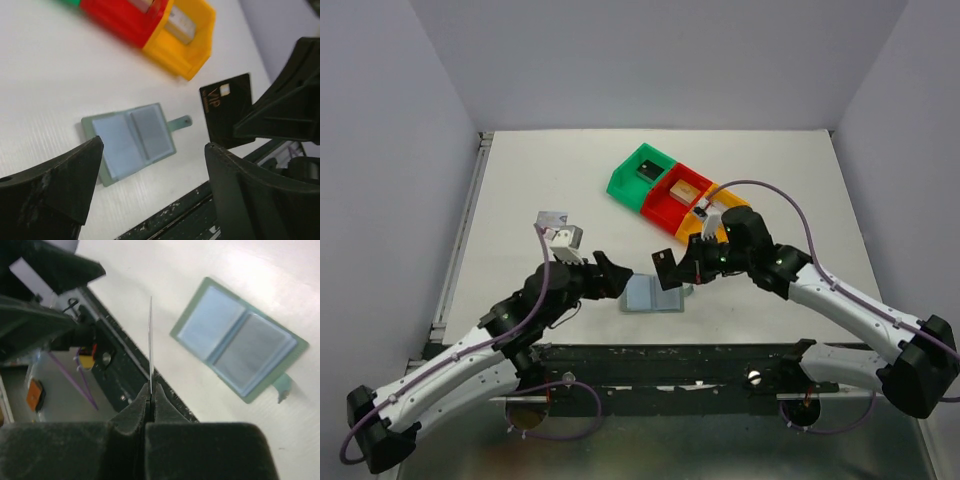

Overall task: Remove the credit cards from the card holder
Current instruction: Remove the credit card from the card holder.

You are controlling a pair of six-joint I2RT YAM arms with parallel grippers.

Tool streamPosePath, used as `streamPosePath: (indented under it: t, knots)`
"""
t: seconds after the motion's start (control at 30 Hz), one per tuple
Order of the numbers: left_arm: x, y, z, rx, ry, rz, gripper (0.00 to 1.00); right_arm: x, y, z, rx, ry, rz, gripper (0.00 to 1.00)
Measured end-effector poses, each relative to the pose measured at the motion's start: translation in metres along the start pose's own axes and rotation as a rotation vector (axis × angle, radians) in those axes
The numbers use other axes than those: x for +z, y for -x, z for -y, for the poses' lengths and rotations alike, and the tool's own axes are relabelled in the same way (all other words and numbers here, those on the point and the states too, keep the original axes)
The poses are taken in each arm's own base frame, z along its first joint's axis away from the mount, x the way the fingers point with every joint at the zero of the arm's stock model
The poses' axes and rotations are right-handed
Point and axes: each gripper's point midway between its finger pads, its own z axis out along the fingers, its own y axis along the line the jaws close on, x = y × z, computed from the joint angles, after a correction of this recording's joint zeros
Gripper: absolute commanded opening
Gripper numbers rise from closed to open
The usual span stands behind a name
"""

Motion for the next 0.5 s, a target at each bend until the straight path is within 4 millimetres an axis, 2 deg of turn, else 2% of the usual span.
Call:
streamPosePath:
  t: [0.1,0.2,0.27,0.5]
  knots:
    - [-0.028,0.039,0.027,-0.004,-0.113,0.112,0.99,-0.015,0.001,-0.027,-0.1,0.106,-0.055,0.0]
    - [-0.051,0.056,0.052,0.035,-0.26,0.166,0.96,-0.028,-0.011,-0.049,-0.167,0.216,-0.139,0.0]
    - [-0.059,0.052,0.07,0.085,-0.367,0.142,0.93,-0.037,-0.022,-0.061,-0.201,0.279,-0.195,0.0]
    - [-0.073,0.022,0.104,0.221,-0.607,-0.008,0.81,-0.057,-0.046,-0.09,-0.274,0.433,-0.313,0.0]
